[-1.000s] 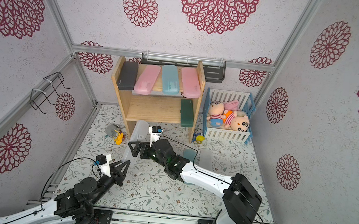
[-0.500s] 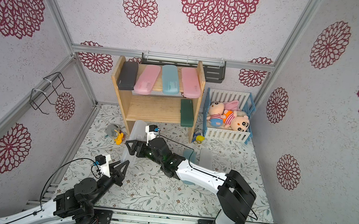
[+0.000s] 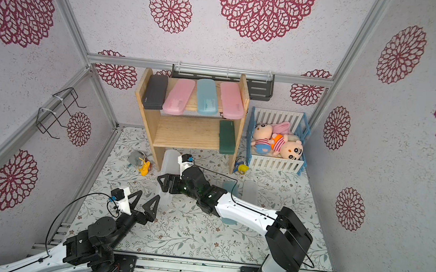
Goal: Remove the pencil cases from the shelf
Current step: Place the pencil case at the center of the board.
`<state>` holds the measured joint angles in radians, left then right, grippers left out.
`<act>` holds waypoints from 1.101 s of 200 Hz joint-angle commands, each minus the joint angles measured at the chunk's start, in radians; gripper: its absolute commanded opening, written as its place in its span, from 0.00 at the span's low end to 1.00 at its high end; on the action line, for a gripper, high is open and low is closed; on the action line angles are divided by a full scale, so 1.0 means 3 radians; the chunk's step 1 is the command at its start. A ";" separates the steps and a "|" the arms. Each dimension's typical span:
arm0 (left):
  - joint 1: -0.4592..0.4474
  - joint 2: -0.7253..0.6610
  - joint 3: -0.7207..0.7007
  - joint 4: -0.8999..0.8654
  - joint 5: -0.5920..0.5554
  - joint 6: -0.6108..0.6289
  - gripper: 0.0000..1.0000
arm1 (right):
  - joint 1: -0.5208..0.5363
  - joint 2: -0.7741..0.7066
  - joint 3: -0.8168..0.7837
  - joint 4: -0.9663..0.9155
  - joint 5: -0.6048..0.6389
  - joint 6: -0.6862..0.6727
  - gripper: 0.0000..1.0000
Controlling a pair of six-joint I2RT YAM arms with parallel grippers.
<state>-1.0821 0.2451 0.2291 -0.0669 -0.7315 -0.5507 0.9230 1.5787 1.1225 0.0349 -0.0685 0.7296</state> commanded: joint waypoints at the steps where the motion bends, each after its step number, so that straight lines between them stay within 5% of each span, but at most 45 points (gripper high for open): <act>1: -0.0038 -0.0155 0.0083 0.0001 -0.0164 -0.0014 0.97 | -0.0350 -0.0556 0.0002 -0.0794 -0.0102 -0.0568 0.60; 52: -0.0039 -0.0337 0.0114 0.0209 -0.0135 0.0115 0.97 | -0.1299 -0.1330 0.0042 -0.2327 0.0276 -0.1282 0.60; 93: -0.0038 -0.0276 -0.0042 0.0584 0.0058 0.0153 0.97 | -0.1960 -0.1276 0.0128 -0.2816 0.0775 -0.1800 0.62; 172: -0.0034 0.0013 -0.0262 0.1183 0.0180 0.0165 0.97 | -0.3045 -0.0753 -0.0289 -0.2447 0.0991 -0.2334 0.63; 220: -0.0027 0.0091 -0.0293 0.1217 0.0119 0.0229 0.97 | -0.3262 -0.0445 -0.0595 -0.1941 0.1005 -0.2639 0.65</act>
<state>-1.0821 0.2729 0.1333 0.2554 -0.6899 -0.5095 -0.0250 1.4349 0.9764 -0.6609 0.2115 0.0093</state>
